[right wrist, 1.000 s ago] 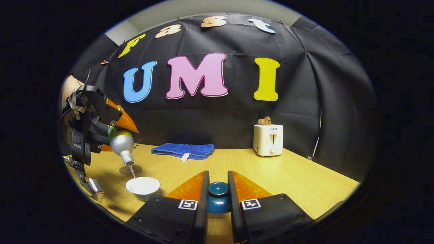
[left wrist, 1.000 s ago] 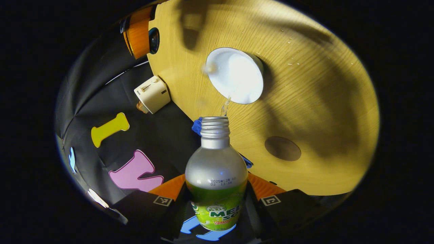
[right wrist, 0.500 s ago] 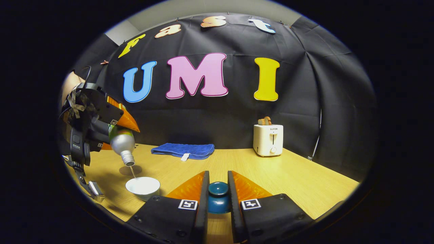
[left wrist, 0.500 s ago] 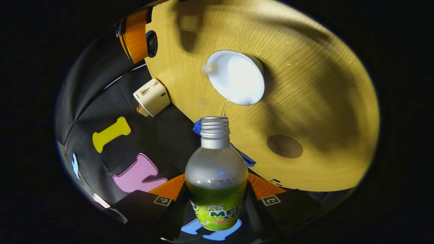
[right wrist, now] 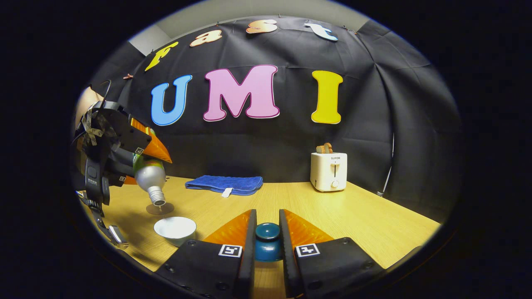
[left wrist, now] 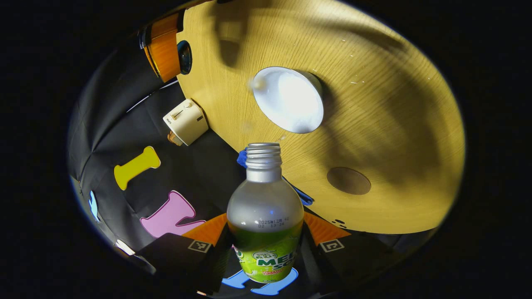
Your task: Open the teacup lid with one hand, grasp the water bottle and pour water into the teacup with the other hand; after pouring, place the water bottle on the coaster and then close the teacup lid.
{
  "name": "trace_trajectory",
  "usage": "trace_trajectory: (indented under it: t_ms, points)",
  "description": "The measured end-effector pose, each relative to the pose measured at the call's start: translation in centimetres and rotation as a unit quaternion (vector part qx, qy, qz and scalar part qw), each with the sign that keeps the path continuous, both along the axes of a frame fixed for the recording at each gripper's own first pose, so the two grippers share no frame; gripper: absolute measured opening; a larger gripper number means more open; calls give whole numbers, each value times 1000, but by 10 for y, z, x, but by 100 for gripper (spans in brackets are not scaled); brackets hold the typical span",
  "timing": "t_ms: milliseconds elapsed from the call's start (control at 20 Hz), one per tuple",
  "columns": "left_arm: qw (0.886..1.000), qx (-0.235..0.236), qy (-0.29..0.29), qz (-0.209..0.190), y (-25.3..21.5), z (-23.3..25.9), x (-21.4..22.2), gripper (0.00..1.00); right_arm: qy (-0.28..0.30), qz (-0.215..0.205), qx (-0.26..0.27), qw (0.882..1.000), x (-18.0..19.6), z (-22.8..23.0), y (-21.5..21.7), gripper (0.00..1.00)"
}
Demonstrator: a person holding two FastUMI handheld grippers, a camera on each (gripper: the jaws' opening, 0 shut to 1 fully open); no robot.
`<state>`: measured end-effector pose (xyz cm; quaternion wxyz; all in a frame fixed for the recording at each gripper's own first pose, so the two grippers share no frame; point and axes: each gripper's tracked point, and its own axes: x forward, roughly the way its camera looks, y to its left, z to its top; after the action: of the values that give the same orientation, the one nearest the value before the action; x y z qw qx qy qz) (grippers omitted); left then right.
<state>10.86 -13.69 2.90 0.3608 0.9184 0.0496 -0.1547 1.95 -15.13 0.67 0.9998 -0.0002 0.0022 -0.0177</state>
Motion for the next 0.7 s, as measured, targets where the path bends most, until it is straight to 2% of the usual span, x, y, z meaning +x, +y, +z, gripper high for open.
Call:
trace_trajectory:
  t_ms: [350, 550, 650, 700]
  points:
    - [1000, -7, 1, 0, 0, 0, 0, 80, 0, 0, 0, 1000, 1, 0, 0, 32]
    - [1000, -26, -1, -6, -2, 0, -1, 80, 0, 0, 0, 1000, 1, -1, 0, 32]
    - [998, -68, 2, -12, -3, -2, 0, 79, 0, 0, 0, 1000, 1, -1, 0, 32]
    - [994, -108, 6, -7, -2, -4, -1, 79, 0, 0, 0, 1000, 0, -1, 0, 32]
